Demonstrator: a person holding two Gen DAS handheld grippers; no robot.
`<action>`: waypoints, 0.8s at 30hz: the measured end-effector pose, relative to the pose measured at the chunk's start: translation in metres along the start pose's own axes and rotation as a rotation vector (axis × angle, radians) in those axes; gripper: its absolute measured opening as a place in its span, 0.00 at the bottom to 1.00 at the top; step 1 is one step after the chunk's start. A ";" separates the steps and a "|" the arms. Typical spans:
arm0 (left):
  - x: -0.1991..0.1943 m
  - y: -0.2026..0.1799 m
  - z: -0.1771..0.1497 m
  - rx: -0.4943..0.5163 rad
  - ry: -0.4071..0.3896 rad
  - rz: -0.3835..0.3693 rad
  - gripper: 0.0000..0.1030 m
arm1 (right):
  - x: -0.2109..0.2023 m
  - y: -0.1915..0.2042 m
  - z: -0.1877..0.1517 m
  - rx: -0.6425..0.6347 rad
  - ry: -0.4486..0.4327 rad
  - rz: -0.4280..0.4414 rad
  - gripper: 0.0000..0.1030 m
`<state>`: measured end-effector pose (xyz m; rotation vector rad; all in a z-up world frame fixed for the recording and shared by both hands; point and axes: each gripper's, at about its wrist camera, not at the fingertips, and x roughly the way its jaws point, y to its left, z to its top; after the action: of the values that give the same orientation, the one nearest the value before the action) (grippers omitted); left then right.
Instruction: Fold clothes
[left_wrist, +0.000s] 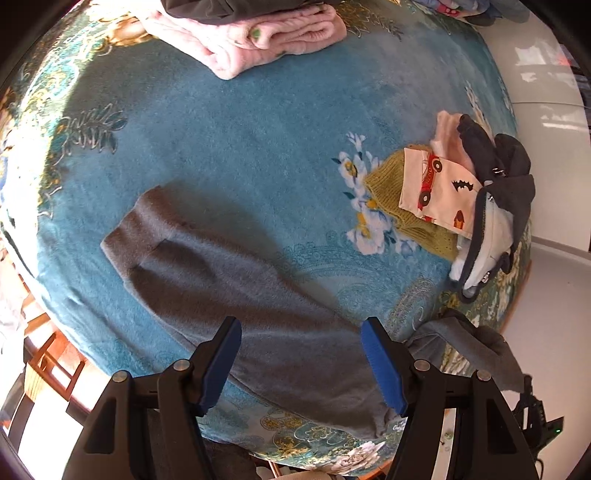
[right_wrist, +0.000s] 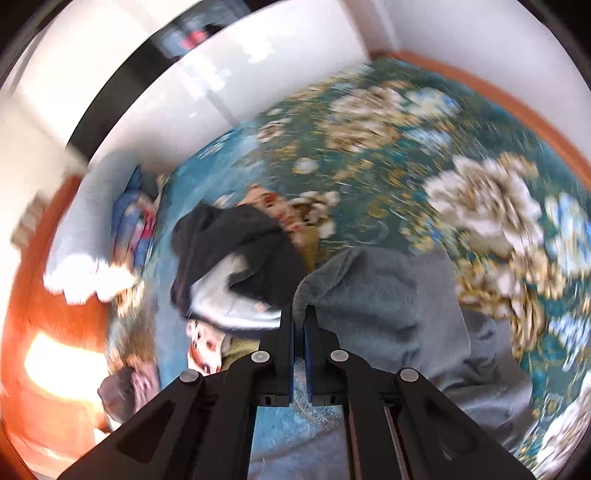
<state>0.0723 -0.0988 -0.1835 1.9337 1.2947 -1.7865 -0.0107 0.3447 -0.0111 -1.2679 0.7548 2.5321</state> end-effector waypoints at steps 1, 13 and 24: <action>-0.001 0.006 0.005 -0.005 0.003 -0.006 0.69 | 0.005 0.030 -0.009 -0.085 0.008 -0.003 0.05; -0.011 0.126 0.031 -0.173 0.036 0.020 0.69 | 0.194 0.217 -0.221 -0.505 0.578 -0.013 0.05; 0.038 0.082 0.036 -0.045 0.135 0.005 0.69 | 0.168 0.171 -0.215 -0.354 0.668 0.064 0.31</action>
<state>0.0997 -0.1539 -0.2585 2.0620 1.3584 -1.6348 -0.0343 0.0787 -0.1922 -2.2970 0.4566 2.3471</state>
